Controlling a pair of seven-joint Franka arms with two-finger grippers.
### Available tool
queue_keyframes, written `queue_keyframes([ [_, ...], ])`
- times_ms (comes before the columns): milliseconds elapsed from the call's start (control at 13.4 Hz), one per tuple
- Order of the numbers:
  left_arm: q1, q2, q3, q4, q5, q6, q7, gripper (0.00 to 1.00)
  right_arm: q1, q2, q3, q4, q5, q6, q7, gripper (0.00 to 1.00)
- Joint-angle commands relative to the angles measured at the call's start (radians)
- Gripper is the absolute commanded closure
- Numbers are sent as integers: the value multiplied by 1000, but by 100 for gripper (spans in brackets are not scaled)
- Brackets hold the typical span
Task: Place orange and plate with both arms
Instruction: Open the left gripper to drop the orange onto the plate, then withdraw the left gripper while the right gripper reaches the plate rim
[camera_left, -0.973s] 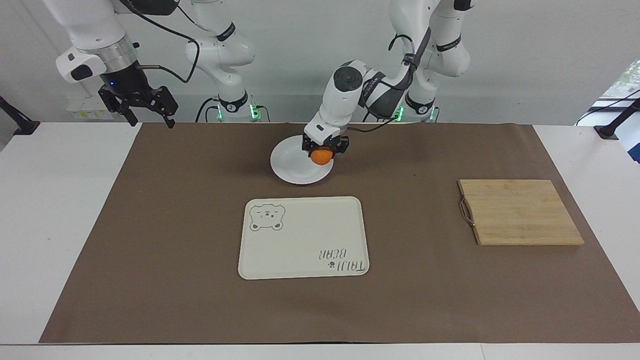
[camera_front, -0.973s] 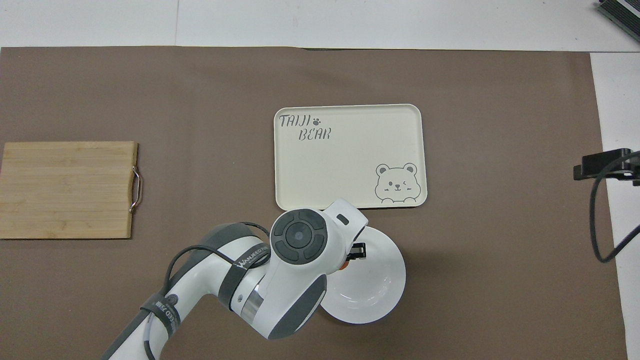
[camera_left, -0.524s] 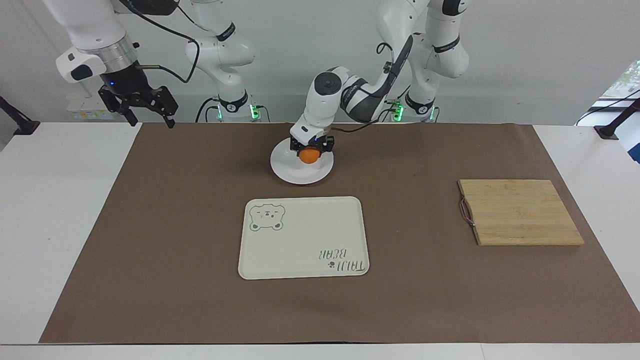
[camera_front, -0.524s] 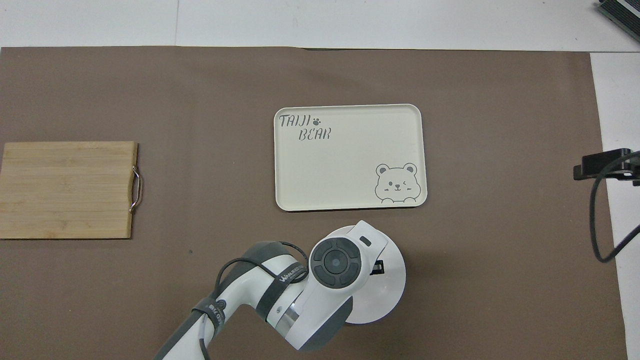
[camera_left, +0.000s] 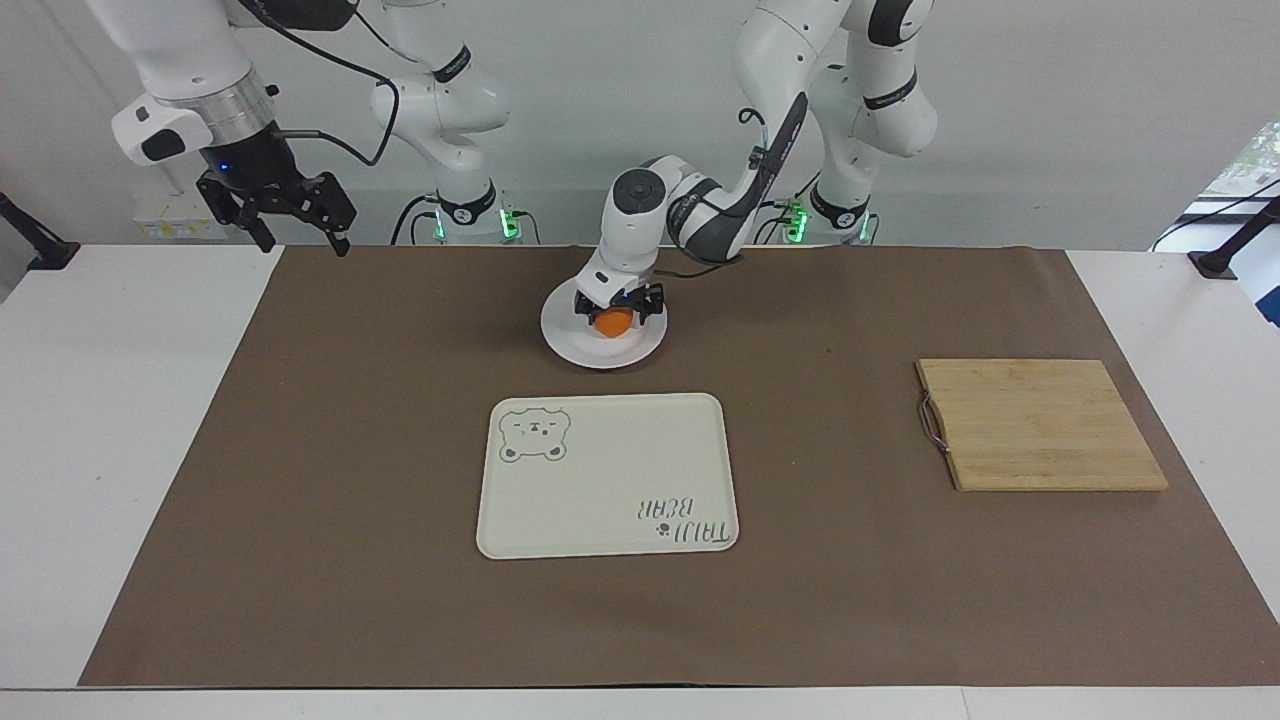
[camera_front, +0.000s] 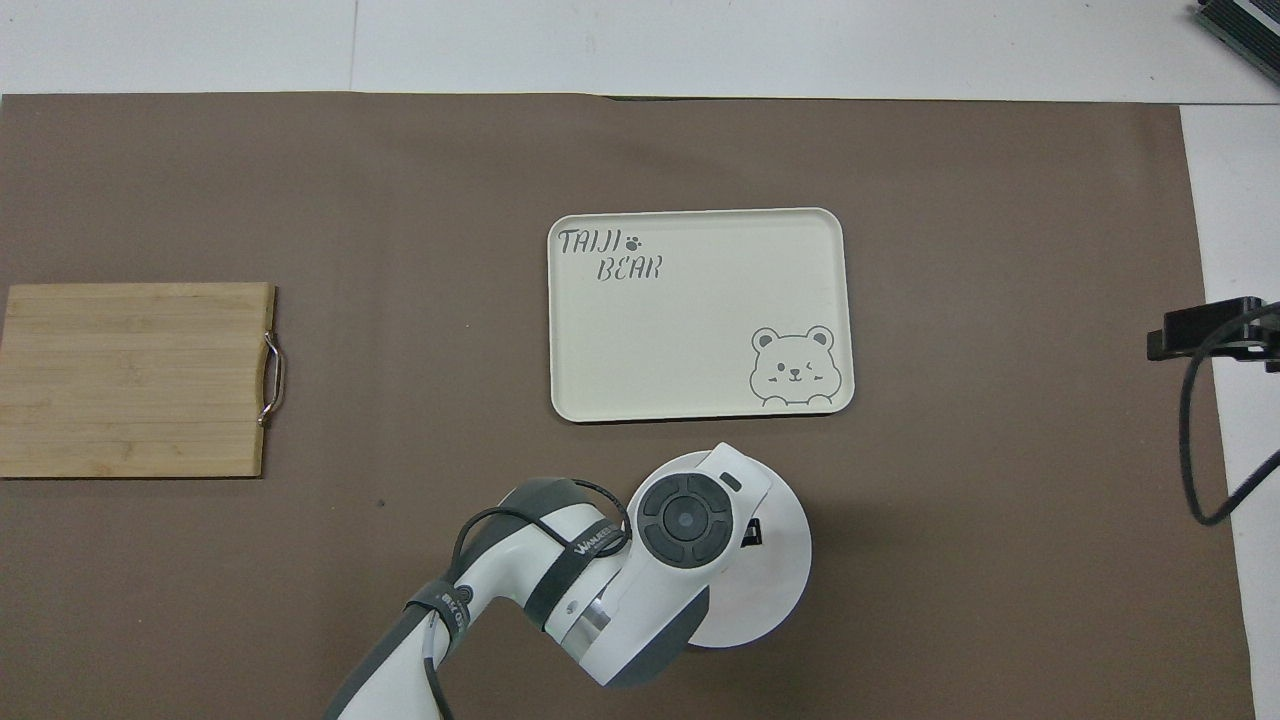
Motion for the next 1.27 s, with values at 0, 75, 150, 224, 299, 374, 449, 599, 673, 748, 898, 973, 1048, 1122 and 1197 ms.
queue_keyframes([
  [0, 82, -68, 6, 24, 24, -92, -5, 0, -11, -27, 6, -40, 11, 14, -27, 0],
  [75, 112, -91, 6, 36, 24, -105, 9, 0, -9, -27, 6, -44, 45, 16, -25, 0],
  [150, 140, -103, 6, 54, 24, -135, 21, 0, -12, -30, 6, -44, 83, 16, -24, 0],
  [224, 165, -107, 6, 83, 26, -174, 42, 0, -12, -32, 6, -50, 103, 16, -24, 0],
  [299, 194, -107, 6, 114, 38, -218, 78, 0, -14, -33, 3, -73, 137, 20, -24, 0],
  [374, 226, -107, 6, 131, 50, -238, 123, 0, -14, -41, -1, -102, 186, 30, -24, 0],
  [449, 267, -114, 6, 137, 51, -240, 159, 0, -15, -41, -2, -125, 232, 33, -25, 0],
  [599, 352, -142, 6, 142, 51, -249, 252, 0, -17, -47, -5, -197, 336, 72, -22, 0],
  [673, 398, -152, 6, 142, 51, -249, 303, 0, -24, -49, -4, -243, 390, 102, -24, 0],
  [748, 436, -171, 7, 142, 51, -249, 357, 0, -24, -49, -4, -280, 430, 131, -25, 0],
  [898, 520, -192, 7, 146, 51, -251, 447, 0, -17, -47, -4, -384, 528, 212, -30, 0],
  [973, 547, -200, 7, 149, 54, -258, 481, 0, -17, -47, -4, -436, 592, 235, -68, 0],
  [1048, 573, -203, 12, 154, 57, -263, 513, 0, -23, -41, -4, -486, 637, 247, -146, 0],
  [1122, 602, -218, 12, 156, 57, -275, 539, 0, -21, -38, -4, -527, 658, 261, -235, 0],
  [1197, 629, -237, 12, 160, 57, -292, 572, 0, -21, -35, -4, -567, 672, 280, -311, 0],
])
